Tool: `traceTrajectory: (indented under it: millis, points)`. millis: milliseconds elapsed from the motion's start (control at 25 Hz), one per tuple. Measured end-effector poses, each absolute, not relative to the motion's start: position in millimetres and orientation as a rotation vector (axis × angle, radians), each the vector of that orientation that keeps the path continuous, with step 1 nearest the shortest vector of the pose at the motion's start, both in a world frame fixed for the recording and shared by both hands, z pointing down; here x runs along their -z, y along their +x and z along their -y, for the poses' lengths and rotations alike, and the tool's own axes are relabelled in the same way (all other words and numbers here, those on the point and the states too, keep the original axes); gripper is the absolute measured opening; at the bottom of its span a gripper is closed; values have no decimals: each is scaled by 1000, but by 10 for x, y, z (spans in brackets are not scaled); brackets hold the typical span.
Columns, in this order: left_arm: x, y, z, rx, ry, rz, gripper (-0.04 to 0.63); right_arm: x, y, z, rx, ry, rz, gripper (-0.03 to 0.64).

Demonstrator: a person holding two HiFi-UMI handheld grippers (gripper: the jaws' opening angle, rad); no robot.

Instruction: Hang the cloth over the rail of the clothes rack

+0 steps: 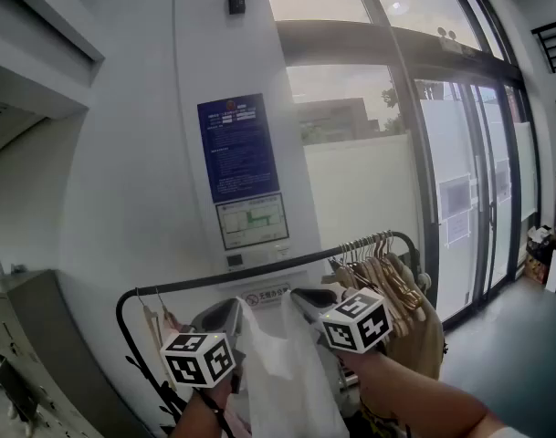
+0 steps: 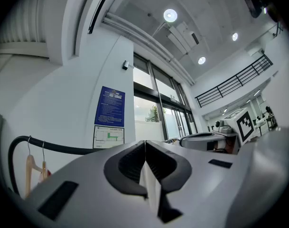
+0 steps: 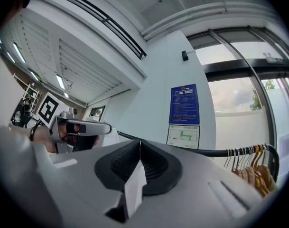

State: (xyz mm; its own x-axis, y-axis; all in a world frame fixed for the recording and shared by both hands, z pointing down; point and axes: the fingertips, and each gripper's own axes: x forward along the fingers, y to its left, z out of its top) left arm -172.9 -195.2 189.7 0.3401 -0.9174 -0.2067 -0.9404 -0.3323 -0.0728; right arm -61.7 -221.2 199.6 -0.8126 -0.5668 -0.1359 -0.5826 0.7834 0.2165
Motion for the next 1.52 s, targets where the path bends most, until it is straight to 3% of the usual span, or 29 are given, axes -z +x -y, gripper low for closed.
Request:
traceTrajectory:
  millis: [1000, 1520]
  points:
    - [-1693, -2108, 2108, -180, -2434, -1666, 9, -1744, -724, 2429, -403, -1032, -2880, 9]
    - [-297, -3129, 2417, -228, -2255, -1683, 9, -400, -134, 3154, -623, -1370, -2714, 11]
